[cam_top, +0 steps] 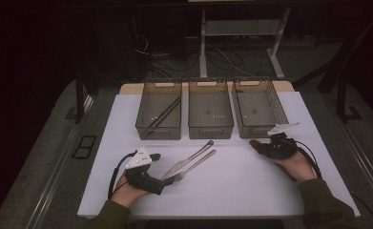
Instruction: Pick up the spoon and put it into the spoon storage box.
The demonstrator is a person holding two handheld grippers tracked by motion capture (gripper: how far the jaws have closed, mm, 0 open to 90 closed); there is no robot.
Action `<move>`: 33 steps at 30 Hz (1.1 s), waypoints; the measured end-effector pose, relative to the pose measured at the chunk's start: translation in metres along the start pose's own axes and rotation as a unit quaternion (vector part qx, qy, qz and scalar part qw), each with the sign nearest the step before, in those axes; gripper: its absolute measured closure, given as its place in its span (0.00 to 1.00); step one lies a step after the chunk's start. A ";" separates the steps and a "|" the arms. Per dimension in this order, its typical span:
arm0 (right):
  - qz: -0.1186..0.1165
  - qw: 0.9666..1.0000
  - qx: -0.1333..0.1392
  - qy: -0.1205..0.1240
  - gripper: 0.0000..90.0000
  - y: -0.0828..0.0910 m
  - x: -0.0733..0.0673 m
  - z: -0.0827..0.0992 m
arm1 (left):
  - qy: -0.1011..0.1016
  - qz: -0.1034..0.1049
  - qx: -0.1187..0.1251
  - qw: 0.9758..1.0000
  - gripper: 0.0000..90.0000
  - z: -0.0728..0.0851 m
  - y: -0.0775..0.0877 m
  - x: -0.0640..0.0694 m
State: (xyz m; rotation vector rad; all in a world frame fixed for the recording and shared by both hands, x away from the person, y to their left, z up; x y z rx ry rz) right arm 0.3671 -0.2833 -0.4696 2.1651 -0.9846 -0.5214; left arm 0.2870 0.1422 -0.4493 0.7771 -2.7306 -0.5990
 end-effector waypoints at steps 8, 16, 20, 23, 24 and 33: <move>-0.006 1.000 0.000 -0.001 0.88 0.000 -0.001 -0.001 | 0.000 0.001 0.000 1.000 0.00 0.000 0.000 0.000; -0.008 1.000 0.002 -0.003 0.88 0.002 -0.002 -0.002 | 0.000 0.002 0.000 1.000 0.00 0.000 0.000 0.000; -0.012 1.000 0.007 -0.004 0.88 0.005 -0.003 -0.004 | 0.000 0.003 0.000 1.000 0.00 0.000 0.000 0.000; -0.015 1.000 0.010 -0.009 0.88 0.007 -0.004 -0.005 | -0.001 0.004 0.000 1.000 0.00 0.000 0.000 0.000; -0.015 1.000 0.011 -0.008 0.88 0.008 -0.004 -0.005 | -0.001 0.004 0.000 1.000 0.00 0.000 0.000 0.000; -0.023 0.999 0.027 -0.018 0.88 0.018 -0.006 -0.012 | -0.007 0.002 -0.002 1.000 0.00 0.002 -0.001 0.000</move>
Point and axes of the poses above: each handheld gripper's, and its own axes: y roughly backward along the jaws, z roughly out of its underside, x roughly to its right, the point moved 3 cm from there along -y, roughly forward along the jaws, and after that the axes turned 3 degrees about x, right-handed, at the moved point
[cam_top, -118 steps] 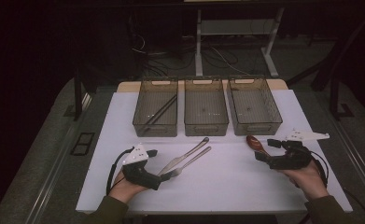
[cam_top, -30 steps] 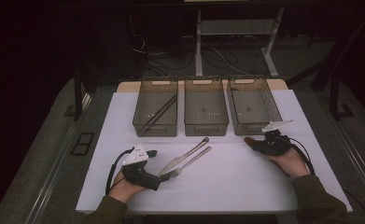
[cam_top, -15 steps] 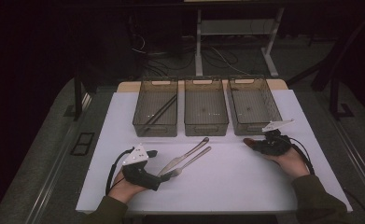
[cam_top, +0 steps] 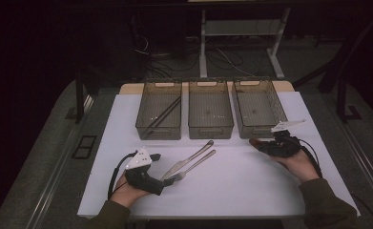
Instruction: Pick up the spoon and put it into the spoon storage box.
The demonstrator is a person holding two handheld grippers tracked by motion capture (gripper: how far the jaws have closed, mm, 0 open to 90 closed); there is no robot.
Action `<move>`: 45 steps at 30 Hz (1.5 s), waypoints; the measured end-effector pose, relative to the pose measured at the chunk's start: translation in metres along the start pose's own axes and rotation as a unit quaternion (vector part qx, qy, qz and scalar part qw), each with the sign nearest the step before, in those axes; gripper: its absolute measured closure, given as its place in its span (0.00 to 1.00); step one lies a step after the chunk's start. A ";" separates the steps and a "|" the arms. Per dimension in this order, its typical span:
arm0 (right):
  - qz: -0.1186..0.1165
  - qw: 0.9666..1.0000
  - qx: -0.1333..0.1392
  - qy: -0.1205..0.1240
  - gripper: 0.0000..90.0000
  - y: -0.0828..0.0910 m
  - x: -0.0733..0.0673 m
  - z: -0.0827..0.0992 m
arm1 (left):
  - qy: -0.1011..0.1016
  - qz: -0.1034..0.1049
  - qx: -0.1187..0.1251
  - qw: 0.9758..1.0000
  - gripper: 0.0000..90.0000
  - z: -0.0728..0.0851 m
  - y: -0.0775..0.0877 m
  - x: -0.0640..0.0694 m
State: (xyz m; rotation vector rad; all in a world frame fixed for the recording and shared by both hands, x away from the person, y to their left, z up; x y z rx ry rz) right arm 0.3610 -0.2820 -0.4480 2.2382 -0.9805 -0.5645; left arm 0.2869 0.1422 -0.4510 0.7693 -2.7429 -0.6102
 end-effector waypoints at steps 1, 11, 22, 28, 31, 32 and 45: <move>-0.001 1.000 0.001 -0.001 0.88 0.001 0.000 -0.001 | -0.001 0.001 -0.002 1.000 0.00 0.000 0.000 0.000; -0.001 1.000 0.024 -0.010 0.88 0.012 -0.004 -0.012 | -0.002 0.003 0.002 1.000 0.00 -0.001 0.001 0.000; -0.007 0.998 0.058 -0.018 0.88 0.021 -0.012 -0.034 | 0.000 0.004 0.003 1.000 0.00 -0.001 0.000 0.001; -0.004 0.997 0.072 -0.019 0.88 0.021 -0.016 -0.048 | 0.002 0.004 0.005 1.000 0.00 -0.001 0.000 0.001; -0.005 0.997 0.075 -0.016 0.88 0.020 -0.019 -0.056 | 0.004 0.003 0.005 1.000 0.00 -0.002 -0.001 0.001; -0.004 0.997 0.076 -0.014 0.88 0.019 -0.020 -0.059 | 0.002 0.002 0.006 1.000 0.00 -0.002 -0.001 0.001; 0.003 0.997 0.083 -0.009 0.88 0.011 -0.024 -0.094 | -0.002 0.002 0.006 1.000 0.00 -0.002 -0.001 0.002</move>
Point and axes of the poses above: each handheld gripper's, and its own axes: y roughly backward along the jaws, z roughly out of its underside, x roughly to its right, the point moved 3 cm from there along -y, roughly forward along the jaws, and after that the axes turned 3 degrees about x, right-handed, at the moved point
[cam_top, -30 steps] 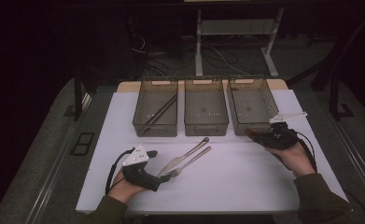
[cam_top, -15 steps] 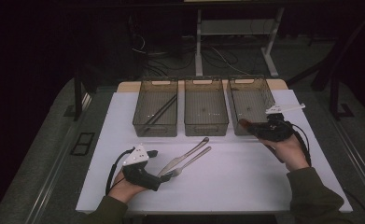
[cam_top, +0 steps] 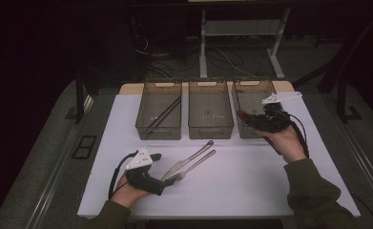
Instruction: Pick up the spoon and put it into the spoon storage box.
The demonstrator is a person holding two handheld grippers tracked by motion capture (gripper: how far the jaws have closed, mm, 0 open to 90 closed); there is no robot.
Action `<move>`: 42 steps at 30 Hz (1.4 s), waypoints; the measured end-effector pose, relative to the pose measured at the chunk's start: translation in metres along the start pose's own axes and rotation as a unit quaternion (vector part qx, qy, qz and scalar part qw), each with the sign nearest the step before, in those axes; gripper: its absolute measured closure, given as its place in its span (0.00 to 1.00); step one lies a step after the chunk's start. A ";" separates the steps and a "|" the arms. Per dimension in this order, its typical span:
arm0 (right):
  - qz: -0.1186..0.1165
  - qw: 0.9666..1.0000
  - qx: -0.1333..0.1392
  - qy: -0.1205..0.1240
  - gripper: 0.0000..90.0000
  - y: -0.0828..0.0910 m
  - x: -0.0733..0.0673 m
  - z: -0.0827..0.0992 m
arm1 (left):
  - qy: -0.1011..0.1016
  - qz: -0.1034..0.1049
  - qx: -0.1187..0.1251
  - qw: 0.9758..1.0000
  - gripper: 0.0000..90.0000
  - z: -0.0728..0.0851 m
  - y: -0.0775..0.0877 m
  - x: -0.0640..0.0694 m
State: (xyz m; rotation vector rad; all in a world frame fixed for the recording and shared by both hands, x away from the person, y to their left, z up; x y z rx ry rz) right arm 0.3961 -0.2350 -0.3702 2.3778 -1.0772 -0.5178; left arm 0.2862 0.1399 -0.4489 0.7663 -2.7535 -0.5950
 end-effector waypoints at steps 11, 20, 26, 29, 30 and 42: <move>0.009 1.000 -0.008 0.007 0.88 -0.021 -0.007 -0.024 | -0.004 -0.003 -0.001 1.000 0.00 -0.001 0.000 0.001; 0.004 1.000 -0.010 0.012 0.88 -0.043 -0.013 -0.041 | -0.011 -0.004 -0.005 1.000 0.00 -0.001 0.000 0.002; -0.001 1.000 -0.012 0.009 0.88 -0.063 -0.016 -0.053 | -0.011 -0.006 -0.007 1.000 0.00 0.000 -0.001 0.003; 0.001 1.000 -0.016 0.004 0.88 -0.072 -0.017 -0.059 | -0.011 -0.005 -0.006 1.000 0.00 -0.001 -0.001 0.003; 0.002 1.000 -0.016 0.003 0.88 -0.075 -0.017 -0.061 | -0.012 -0.005 -0.006 1.000 0.00 -0.001 -0.001 0.003; 0.004 1.000 -0.018 0.011 0.88 -0.106 -0.022 -0.088 | -0.017 -0.004 -0.006 1.000 0.00 -0.001 -0.002 0.004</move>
Point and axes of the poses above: each handheld gripper's, and its own axes: y roughly backward along the jaws, z roughly out of its underside, x roughly to its right, the point moved 3 cm from there along -y, roughly forward along the jaws, and after that the axes turned 3 degrees about x, right-handed, at the moved point
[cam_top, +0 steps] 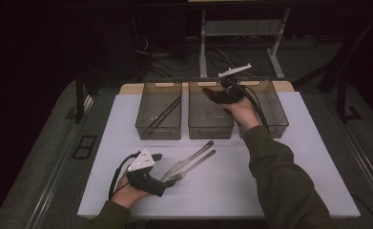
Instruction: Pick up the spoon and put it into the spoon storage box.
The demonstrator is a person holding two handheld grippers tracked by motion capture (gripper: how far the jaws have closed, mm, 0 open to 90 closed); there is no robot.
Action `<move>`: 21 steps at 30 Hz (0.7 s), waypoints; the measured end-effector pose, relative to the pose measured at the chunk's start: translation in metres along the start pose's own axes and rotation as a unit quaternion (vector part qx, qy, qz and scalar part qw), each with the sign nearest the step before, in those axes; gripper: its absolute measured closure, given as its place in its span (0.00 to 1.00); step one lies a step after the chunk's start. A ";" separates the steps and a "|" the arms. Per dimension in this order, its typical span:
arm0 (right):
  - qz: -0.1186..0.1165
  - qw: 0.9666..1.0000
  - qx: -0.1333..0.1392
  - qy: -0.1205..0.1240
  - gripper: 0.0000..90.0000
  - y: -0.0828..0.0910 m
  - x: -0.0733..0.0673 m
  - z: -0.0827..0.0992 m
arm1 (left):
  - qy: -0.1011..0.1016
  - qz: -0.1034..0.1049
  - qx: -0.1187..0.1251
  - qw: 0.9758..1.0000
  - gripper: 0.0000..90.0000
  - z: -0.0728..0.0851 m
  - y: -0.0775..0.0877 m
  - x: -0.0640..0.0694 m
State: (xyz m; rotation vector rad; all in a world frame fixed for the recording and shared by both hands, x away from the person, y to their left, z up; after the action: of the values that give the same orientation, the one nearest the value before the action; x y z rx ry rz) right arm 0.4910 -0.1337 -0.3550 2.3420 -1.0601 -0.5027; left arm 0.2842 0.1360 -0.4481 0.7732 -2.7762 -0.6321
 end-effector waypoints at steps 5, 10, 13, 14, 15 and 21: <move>0.006 1.000 0.001 -0.007 0.88 -0.011 0.002 -0.009 | 0.000 0.000 0.000 1.000 0.00 0.000 0.000 0.000; 0.005 1.000 0.004 -0.017 0.88 -0.021 0.003 -0.015 | 0.000 -0.002 0.001 1.000 0.00 0.000 -0.001 0.000; 0.005 1.000 0.001 -0.020 0.88 -0.028 0.002 -0.016 | 0.000 -0.001 0.000 1.000 0.00 0.000 0.000 0.000; 0.004 1.000 0.001 -0.017 0.88 -0.030 0.002 -0.016 | 0.001 0.000 0.001 1.000 0.00 0.000 0.000 0.000; 0.003 1.000 0.001 -0.017 0.88 -0.032 0.002 -0.015 | 0.000 0.000 0.000 1.000 0.00 0.000 0.000 0.000; 0.006 1.000 -0.002 -0.023 0.88 -0.043 0.004 -0.010 | 0.002 0.002 -0.001 1.000 0.00 0.000 0.000 0.000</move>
State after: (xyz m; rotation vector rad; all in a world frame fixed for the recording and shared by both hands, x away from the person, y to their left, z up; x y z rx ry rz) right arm 0.5236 -0.1098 -0.3732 2.3289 -1.0913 -0.5555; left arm 0.2840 0.1361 -0.4484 0.7674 -2.7733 -0.6315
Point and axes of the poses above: each handheld gripper's, and its own axes: y roughly backward along the jaws, z roughly out of its underside, x roughly to its right, the point moved 3 cm from there along -y, roughly forward along the jaws, and after that the axes turned 3 degrees about x, right-handed, at the moved point
